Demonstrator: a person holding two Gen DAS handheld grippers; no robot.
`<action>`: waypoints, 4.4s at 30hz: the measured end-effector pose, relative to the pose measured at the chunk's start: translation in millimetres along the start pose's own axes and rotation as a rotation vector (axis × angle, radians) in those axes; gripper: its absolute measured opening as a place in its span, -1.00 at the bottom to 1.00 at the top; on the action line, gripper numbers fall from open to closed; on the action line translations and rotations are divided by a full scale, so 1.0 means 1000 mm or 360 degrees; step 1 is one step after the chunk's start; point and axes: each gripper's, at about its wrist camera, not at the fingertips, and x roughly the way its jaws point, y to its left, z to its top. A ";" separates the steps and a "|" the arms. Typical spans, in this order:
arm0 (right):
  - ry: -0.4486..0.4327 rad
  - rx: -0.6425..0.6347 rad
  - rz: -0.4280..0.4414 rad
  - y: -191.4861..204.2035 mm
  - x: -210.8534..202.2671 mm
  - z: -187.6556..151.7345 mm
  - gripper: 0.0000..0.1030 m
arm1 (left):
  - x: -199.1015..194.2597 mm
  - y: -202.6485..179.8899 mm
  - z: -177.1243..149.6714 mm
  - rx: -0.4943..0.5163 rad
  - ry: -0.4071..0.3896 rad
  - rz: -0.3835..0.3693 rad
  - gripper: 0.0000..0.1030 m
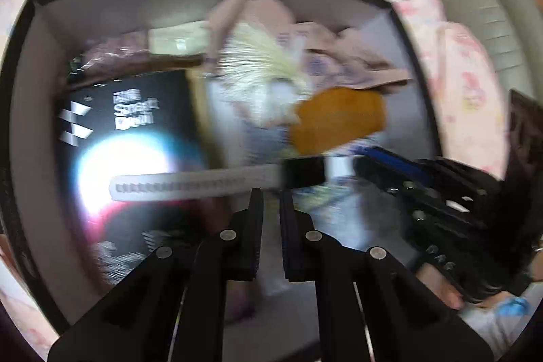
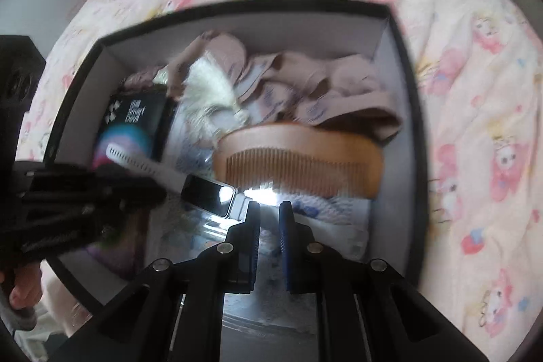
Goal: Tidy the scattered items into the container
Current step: 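Lower the watch strap into the box and open the left gripper, then move the left gripper to the red envelope on the bedspread and grasp it, then carry the held red envelope with the left gripper over the box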
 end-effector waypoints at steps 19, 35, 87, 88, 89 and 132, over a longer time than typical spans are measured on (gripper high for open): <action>-0.0156 -0.0026 -0.0016 0.011 -0.018 0.008 -0.82 | 0.004 0.019 -0.001 -0.0085 -0.0100 -0.0124 -0.79; -0.0021 0.0064 -0.0041 0.008 -0.009 -0.017 -0.81 | -0.002 0.013 -0.005 0.0031 -0.0079 -0.0158 -0.77; -0.0032 -0.0575 0.0257 0.290 0.030 -0.026 -0.07 | -0.154 0.205 -0.175 -0.0547 -0.0851 0.0550 0.03; -0.0038 -0.0586 0.0234 0.295 0.033 -0.024 -0.01 | -0.151 0.218 -0.174 -0.0582 -0.0847 0.0567 0.04; -0.0038 -0.0592 0.0193 0.299 0.036 -0.022 0.13 | -0.149 0.232 -0.173 -0.0620 -0.0846 0.0586 0.03; -0.0481 -0.0228 0.0549 0.173 -0.074 -0.045 -0.56 | -0.186 0.105 -0.157 -0.0180 -0.1185 0.0021 -0.34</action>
